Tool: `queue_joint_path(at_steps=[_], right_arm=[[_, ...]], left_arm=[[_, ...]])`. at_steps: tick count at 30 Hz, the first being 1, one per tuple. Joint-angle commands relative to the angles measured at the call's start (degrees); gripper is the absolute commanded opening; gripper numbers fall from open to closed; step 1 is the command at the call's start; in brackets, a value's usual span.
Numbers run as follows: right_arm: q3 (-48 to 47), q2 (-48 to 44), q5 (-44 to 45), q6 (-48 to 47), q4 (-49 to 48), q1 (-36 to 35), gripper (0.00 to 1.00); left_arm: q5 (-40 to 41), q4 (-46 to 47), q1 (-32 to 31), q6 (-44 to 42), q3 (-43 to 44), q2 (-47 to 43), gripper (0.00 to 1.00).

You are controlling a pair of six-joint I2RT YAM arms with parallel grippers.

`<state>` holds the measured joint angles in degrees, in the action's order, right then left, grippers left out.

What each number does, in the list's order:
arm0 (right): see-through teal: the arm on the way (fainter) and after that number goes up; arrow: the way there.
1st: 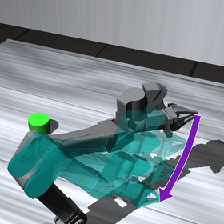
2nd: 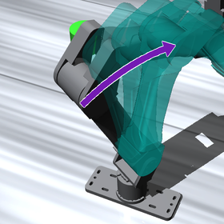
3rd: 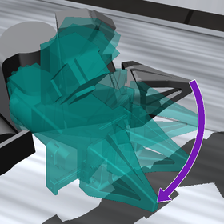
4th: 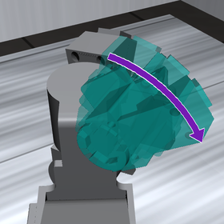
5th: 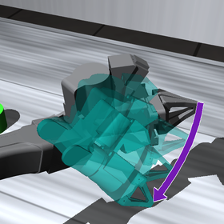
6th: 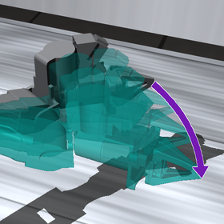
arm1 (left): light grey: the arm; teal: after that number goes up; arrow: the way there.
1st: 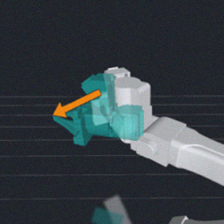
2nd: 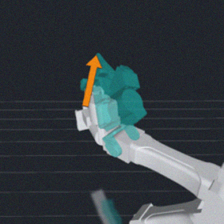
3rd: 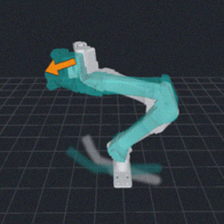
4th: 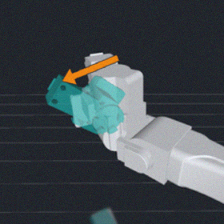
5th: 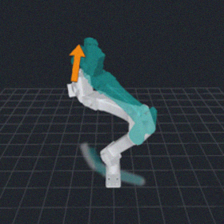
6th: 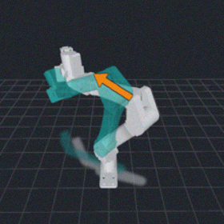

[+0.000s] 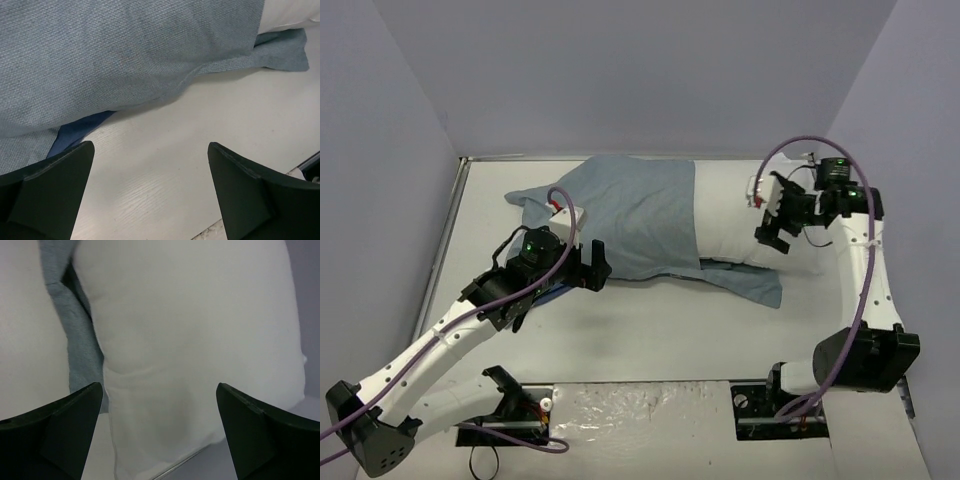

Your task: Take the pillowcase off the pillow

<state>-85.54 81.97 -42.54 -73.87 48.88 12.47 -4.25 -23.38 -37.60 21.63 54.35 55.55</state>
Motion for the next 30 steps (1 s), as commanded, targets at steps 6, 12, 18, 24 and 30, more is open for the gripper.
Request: queue_joint_path(at_steps=[6,12,18,24,30], right_arm=[[20.47,-13.4,21.42,1.92,-12.37,-20.55,1.0],[31.12,-15.0,38.58,9.36,-32.08,-24.95,1.0],[42.1,-13.86,49.53,6.19,-47.71,-29.42,1.0],[49.68,-9.82,55.82,4.86,-64.26,-33.3,0.9],[43.1,-5.69,51.08,14.18,-57.97,-32.25,0.3]], left_arm=[[12.07,-0.18,-2.47,5.53,-0.91,-4.83,0.97],[15.41,-0.88,-2.65,8.25,-3.72,-9.4,0.97],[16.29,-1.5,-2.65,11.24,-5.74,-12.13,0.97],[16.38,-1.67,-2.82,11.24,-4.86,-11.78,0.97],[14.54,0.96,-3.09,9.15,-4.95,-8.09,0.97]])
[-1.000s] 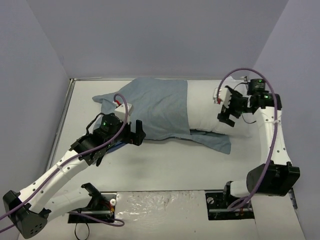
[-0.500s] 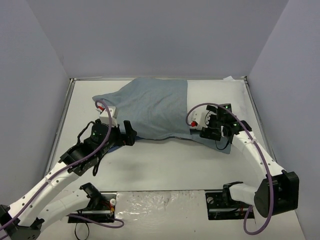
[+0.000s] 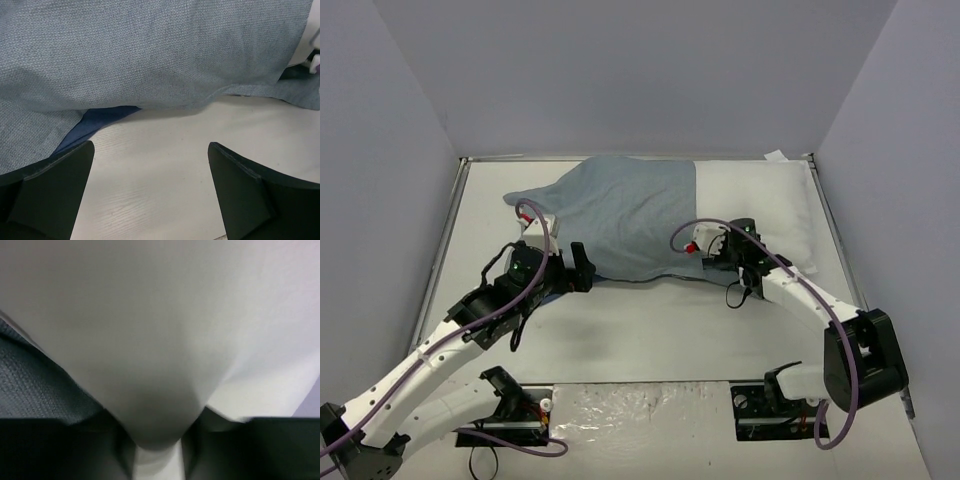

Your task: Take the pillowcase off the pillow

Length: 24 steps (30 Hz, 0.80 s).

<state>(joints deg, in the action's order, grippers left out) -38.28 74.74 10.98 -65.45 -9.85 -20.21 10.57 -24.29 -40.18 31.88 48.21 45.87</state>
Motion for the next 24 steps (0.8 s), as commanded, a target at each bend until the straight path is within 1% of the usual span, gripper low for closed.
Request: queue_joint_path(at_steps=[1,2,3,4,5,6,7,8,10,11,12,14,15,18,19,22,23,24], right_arm=[[-5.56,1.72,-4.28,6.47,3.06,1.48,0.14],[-9.14,1.99,-9.09,7.61,5.6,2.27,0.05],[-11.44,2.08,-12.88,7.88,12.68,4.28,0.0],[-13.9,2.25,-16.57,7.8,16.57,5.52,0.0],[-18.71,2.6,-23.57,7.45,19.75,6.75,0.0],[-20.93,2.69,-26.51,7.62,25.17,7.89,0.0],[-23.13,2.6,-29.58,7.79,27.84,9.99,0.0],[-27.68,2.6,-34.92,9.27,31.78,10.88,0.0],[-32.88,2.86,-40.4,10.34,36.28,13.34,0.0],[-35.43,3.04,-44.95,11.21,39.43,13.87,0.0],[-40.07,3.3,-47.0,13.57,40.6,14.4,0.0],[-44.49,4.18,-51.65,15.96,43.24,15.37,0.0],[-48.34,5.06,-52.98,18.4,43.68,15.55,0.0],[-54.33,6.55,-58.15,24.03,44.47,16.16,0.0],[-55.4,6.91,-59.22,25.18,44.39,16.51,0.0],[-58.38,7.79,-61.87,28.26,44.39,16.95,0.0],[-58.83,7.96,-62.13,28.71,44.3,17.56,0.0],[-59.18,8.66,-62.83,28.97,44.3,18.18,0.0]], left_arm=[[-0.55,2.84,-0.68,-1.73,1.19,2.03,0.98],[-0.9,3.28,-0.95,-3.12,1.28,2.73,0.98],[-1.42,3.9,-0.95,-3.92,1.36,3.08,0.98],[-3.17,5.12,-1.04,-4.89,1.19,3.35,0.98],[-3.88,5.66,-1.3,-6.46,1.1,3.96,0.98],[-4.5,5.92,-1.47,-7.26,1.1,4.32,0.98],[-5.29,6.53,-1.65,-8.31,1.1,4.84,0.98],[-6.51,6.8,-2.26,-10.41,1.19,5.19,0.97],[-6.79,7.07,-3.14,-12.62,1.71,5.81,0.97],[-6.96,7.24,-3.67,-15.59,2.06,6.07,0.97],[-6.79,7.5,-4.54,-16.92,2.33,6.25,0.97],[-5.48,7.42,-5.34,-21.4,3.56,6.78,0.97],[-4.69,7.07,-5.87,-22.81,4.69,7.3,0.97],[-0.56,5.84,-6.05,-28.61,6.63,8.36,0.97],[3.19,5.58,-6.05,-31.24,7.68,8.45,0.96],[8.66,5.57,-5.87,-35.99,8.66,9.15,0.94],[12.25,6.62,-5.78,-36.71,8.66,9.24,0.94],[13.07,7.24,-5.35,-37.41,8.75,9.59,0.94]])
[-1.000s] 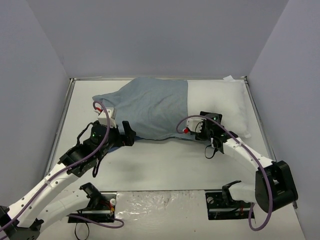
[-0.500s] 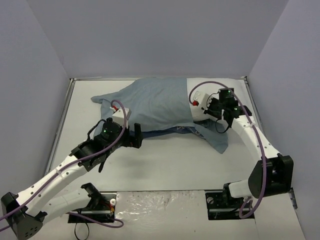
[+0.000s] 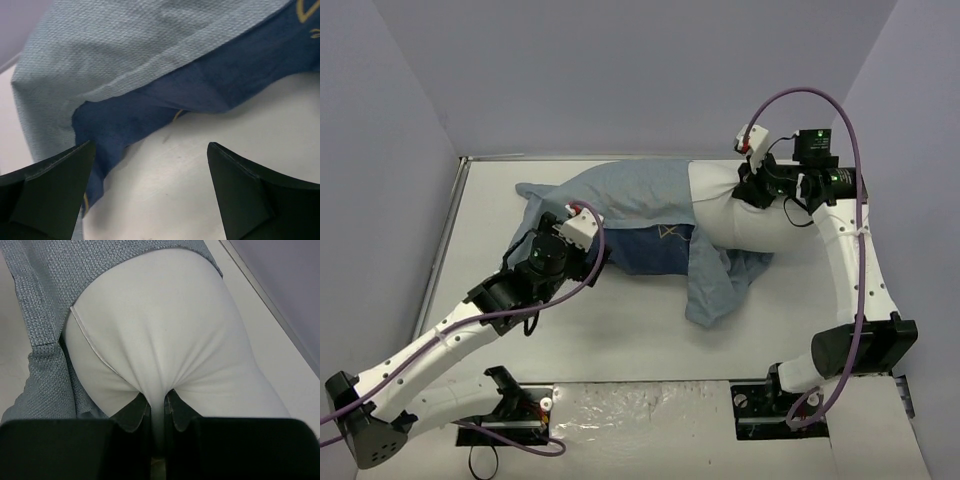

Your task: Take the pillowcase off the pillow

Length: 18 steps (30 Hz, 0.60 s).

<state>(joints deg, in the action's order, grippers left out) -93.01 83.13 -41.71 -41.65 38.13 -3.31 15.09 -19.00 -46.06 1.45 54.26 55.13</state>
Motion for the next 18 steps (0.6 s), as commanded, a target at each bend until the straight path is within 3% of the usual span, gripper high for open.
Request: queue_joint_path(at_steps=[1,3,7,9,15,18], right_arm=[[-4.98,0.54,-10.58,5.7,-3.76,1.9,0.0],[-5.6,1.76,-12.06,6.31,-3.68,4.87,0.0],[-6.13,3.79,-12.34,6.67,-3.5,7.62,0.0],[-5.6,4.32,-11.73,5.88,-3.68,7.71,0.0],[-4.02,5.72,-10.58,5.17,-3.68,7.79,0.0],[-4.02,6.34,-10.23,5.09,-3.68,7.88,0.0]], left_arm=[[8.55,2.48,2.54,-7.86,2.52,0.5,0.94],[3.67,3.97,6.75,-7.43,2.78,1.64,0.94],[-11.81,6.35,22.2,-4.0,4.62,6.38,0.94],[-17.08,6.52,24.78,-4.26,7.17,11.47,0.94],[-20.97,9.6,27.34,-8.66,12.17,20.69,0.94],[-28.7,8.64,28.66,-7.96,14.55,25.44,0.94]])
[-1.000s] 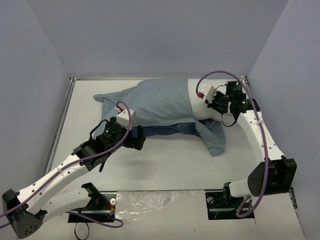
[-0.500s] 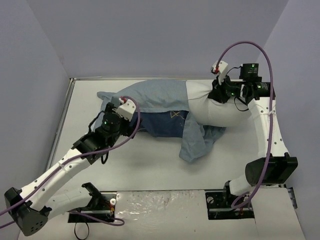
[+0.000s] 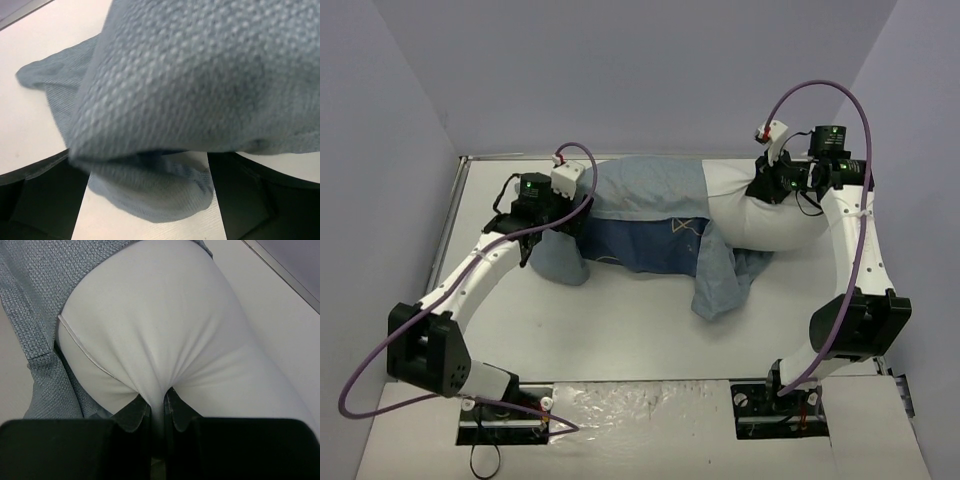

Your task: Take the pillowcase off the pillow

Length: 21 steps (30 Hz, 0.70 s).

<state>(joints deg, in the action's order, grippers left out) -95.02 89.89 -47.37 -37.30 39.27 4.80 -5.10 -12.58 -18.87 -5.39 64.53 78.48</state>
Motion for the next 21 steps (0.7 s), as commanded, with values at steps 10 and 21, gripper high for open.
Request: queue_joint_path(at_steps=[10,21], right_arm=[[-4.46,2.05,-1.85,1.35,-4.72,2.58,0.0],[-15.98,6.79,-4.39,5.48,-4.9,9.52,0.0]], left_arm=[[-8.0,0.36,8.93,6.44,3.67,2.39,0.02],[-2.19,5.72,30.99,18.56,3.75,-18.35,0.02]])
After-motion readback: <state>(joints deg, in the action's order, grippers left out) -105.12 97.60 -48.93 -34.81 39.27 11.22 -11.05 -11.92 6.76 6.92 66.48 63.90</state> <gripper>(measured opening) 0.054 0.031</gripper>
